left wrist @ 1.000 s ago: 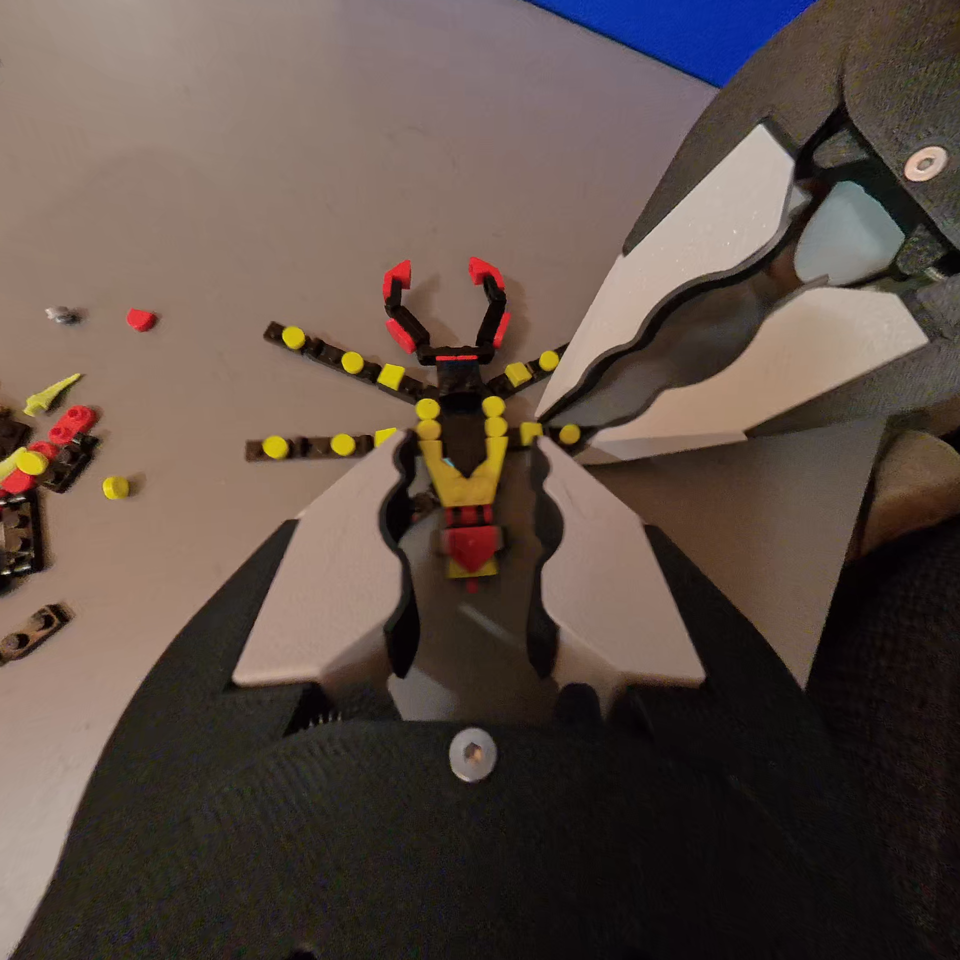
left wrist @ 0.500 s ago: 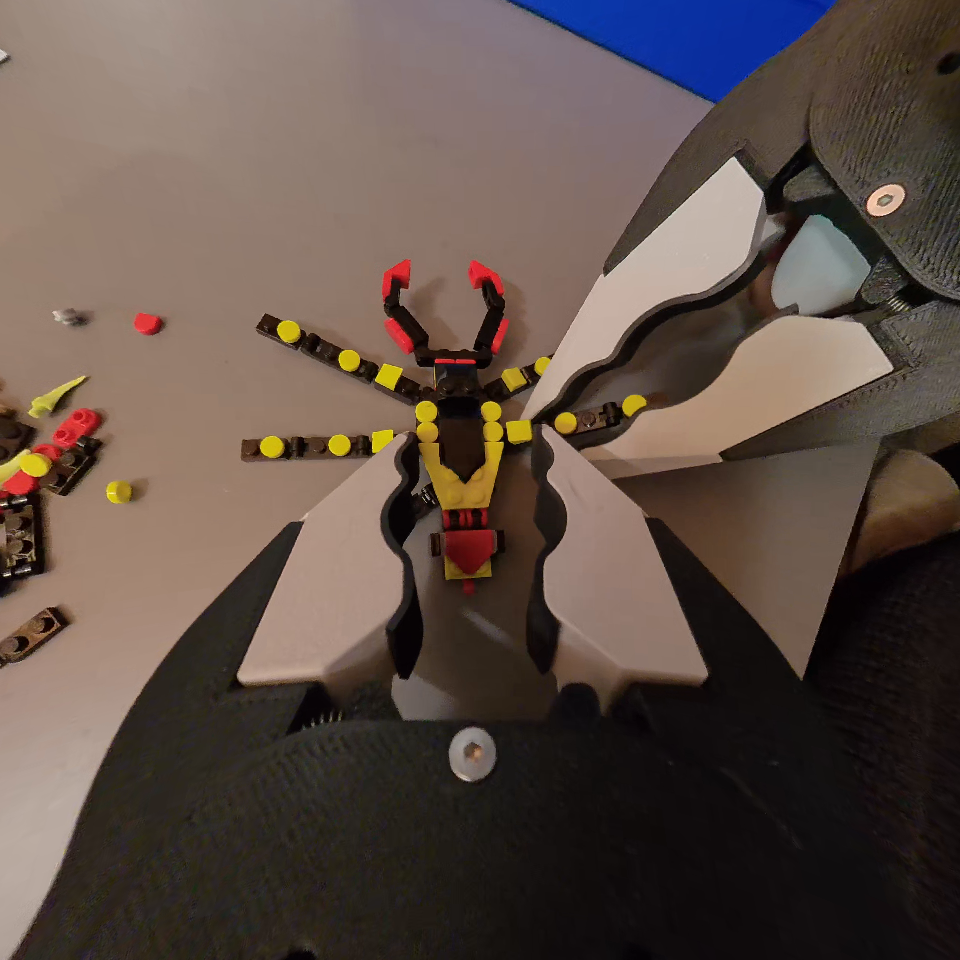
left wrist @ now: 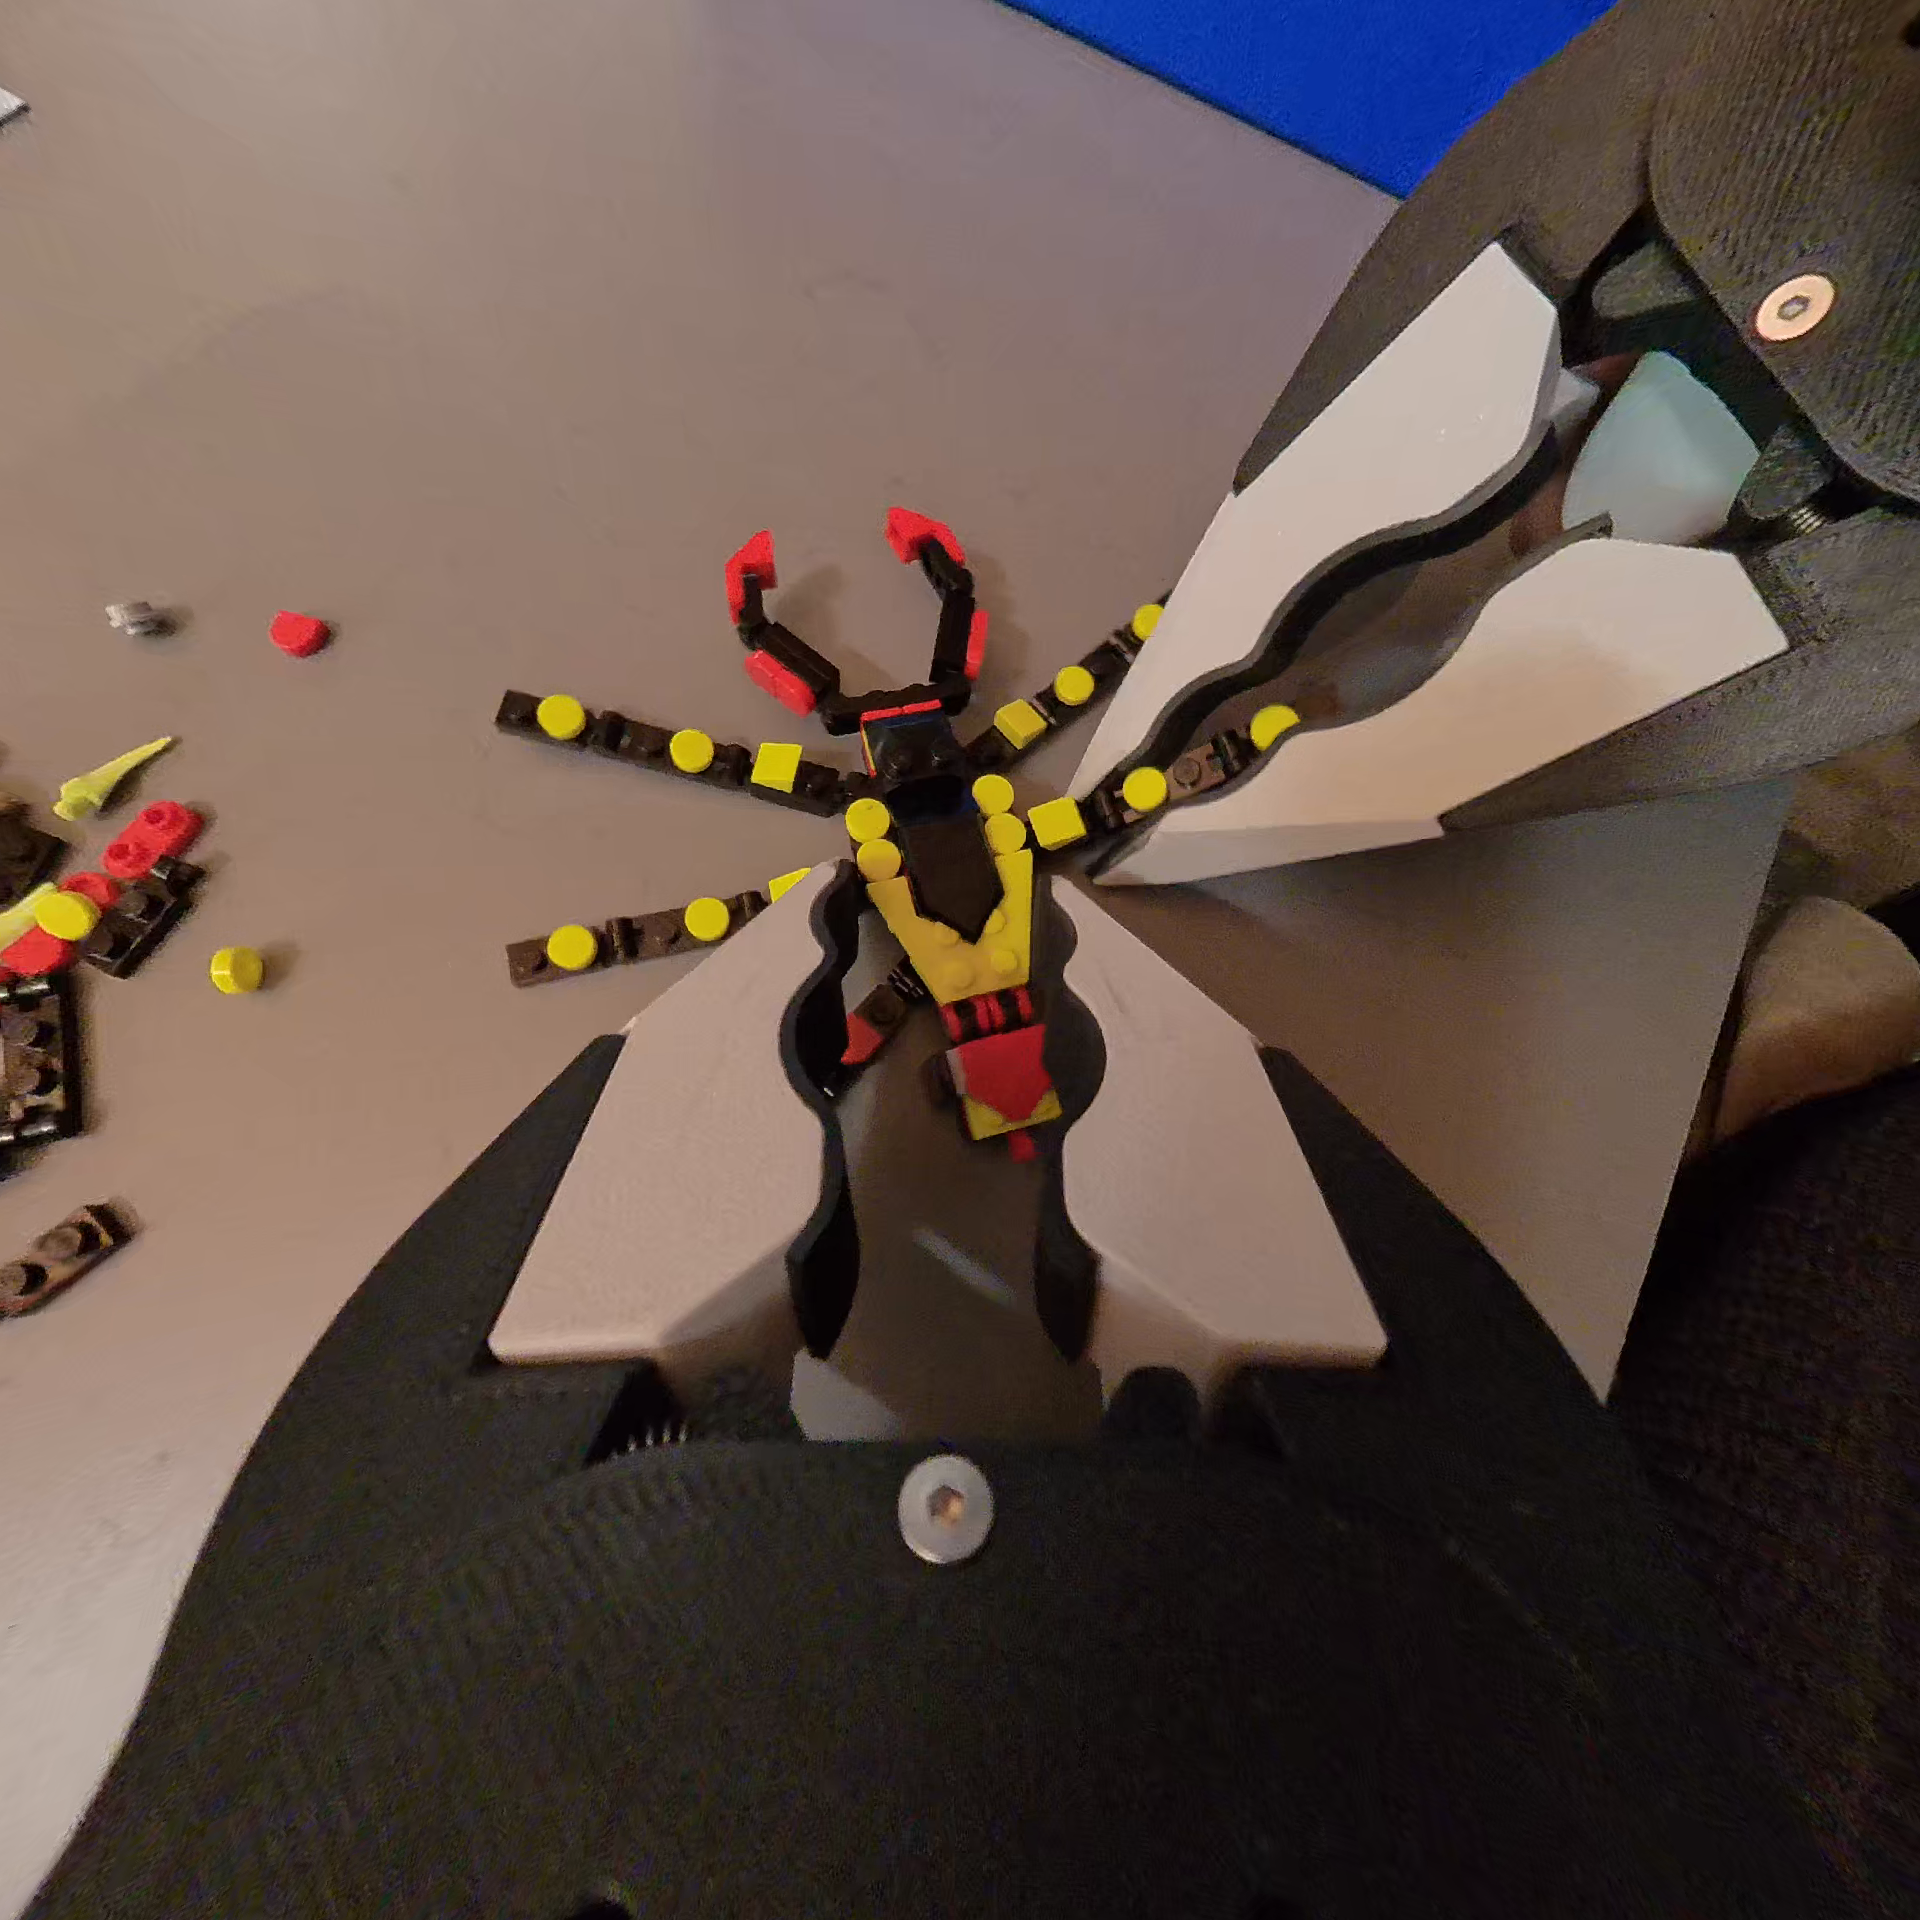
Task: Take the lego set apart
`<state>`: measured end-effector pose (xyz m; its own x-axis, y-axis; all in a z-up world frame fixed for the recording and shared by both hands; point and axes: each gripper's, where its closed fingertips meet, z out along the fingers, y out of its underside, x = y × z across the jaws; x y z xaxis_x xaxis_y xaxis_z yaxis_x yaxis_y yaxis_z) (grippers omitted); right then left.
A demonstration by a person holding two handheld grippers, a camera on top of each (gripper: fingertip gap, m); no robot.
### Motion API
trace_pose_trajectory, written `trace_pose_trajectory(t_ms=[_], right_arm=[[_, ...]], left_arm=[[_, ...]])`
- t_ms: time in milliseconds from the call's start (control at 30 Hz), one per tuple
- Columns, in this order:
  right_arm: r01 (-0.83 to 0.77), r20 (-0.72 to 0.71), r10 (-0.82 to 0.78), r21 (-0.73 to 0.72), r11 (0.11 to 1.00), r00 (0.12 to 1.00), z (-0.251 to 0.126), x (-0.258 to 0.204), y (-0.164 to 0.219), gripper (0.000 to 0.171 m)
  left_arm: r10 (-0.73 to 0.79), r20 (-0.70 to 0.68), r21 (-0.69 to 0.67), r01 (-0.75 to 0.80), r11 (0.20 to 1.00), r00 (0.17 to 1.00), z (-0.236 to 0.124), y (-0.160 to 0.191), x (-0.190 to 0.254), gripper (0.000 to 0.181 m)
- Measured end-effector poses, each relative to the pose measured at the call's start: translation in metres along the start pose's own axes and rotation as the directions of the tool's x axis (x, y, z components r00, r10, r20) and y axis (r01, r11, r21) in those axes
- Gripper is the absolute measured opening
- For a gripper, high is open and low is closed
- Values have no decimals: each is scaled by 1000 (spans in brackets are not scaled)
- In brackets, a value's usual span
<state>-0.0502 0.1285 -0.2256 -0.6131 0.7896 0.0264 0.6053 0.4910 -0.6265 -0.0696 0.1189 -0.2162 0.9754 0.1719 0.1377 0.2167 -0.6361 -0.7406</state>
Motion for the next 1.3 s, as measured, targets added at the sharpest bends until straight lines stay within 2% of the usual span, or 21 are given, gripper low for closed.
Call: trace_pose_trajectory(t_ms=[167, 433, 467, 500, 533, 567, 600, 633, 767, 900, 1000, 1100, 1167, 1233, 1300], right_arm=[[17, 9, -17, -3, 1000, 1000, 1, -4, -1, 10], [39, -49, -41, -56, 998, 998, -1, -2, 3, 8], [24, -25, -25, -58, 998, 999, -2, -5, 4, 8], [-11, 86, 14, -44, 999, 996, -3, -22, 3, 7], [-82, 156, 87, -37, 996, 984, -4, -33, 2, 7], [-95, 115, 100, -44, 994, 988, -5, -28, 5, 7], [-44, 15, 45, -47, 998, 999, -10, -14, 7, 7], [-7, -40, 7, -18, 1000, 999, -15, -6, 3, 7], [-48, 41, 45, 83, 995, 998, -18, -9, -11, 7], [-35, 81, 24, 146, 989, 996, -22, -10, -18, 7], [-73, 128, 49, 189, 979, 991, -24, -10, -22, 7], [-121, 181, 83, 205, 971, 980, -26, -11, -23, 7], [-168, 235, 112, 233, 958, 966, -29, -12, -28, 7], [-228, 315, 132, 292, 929, 940, -38, -16, -39, 7], [-275, 393, 124, 355, 894, 911, -49, -21, -51, 7]], left_arm=[[53, 39, -17, -52, 998, 998, 2, 0, -2, 31], [33, 29, -18, -32, 999, 999, 2, -1, -3, 30], [36, 72, -17, -35, 999, 997, 2, -1, -9, 29], [98, 242, -24, -95, 995, 965, -4, -2, -39, 28], [155, 354, -52, -147, 988, 922, -12, -1, -66, 28], [80, 314, -39, -72, 997, 946, -14, 2, -70, 29], [-73, 177, -17, 77, 997, 981, -12, 4, -57, 29], [-146, 107, -6, 148, 989, 983, -11, 3, -48, 29], [8, 186, -35, -2, 999, 983, -8, 2, -42, 29], [-78, 98, 7, 78, 997, 992, -9, 0, -38, 29], [-110, 34, 94, 106, 990, 993, -21, -11, -35, 30], [-45, -70, 208, 59, 976, 996, -38, -30, -19, 31], [6, -204, 261, 48, 964, 979, -46, -37, 2, 33], [-22, -338, 246, 111, 963, 941, -47, -35, 16, 37], [-73, -501, 195, 194, 962, 863, -49, -31, 33, 38]])
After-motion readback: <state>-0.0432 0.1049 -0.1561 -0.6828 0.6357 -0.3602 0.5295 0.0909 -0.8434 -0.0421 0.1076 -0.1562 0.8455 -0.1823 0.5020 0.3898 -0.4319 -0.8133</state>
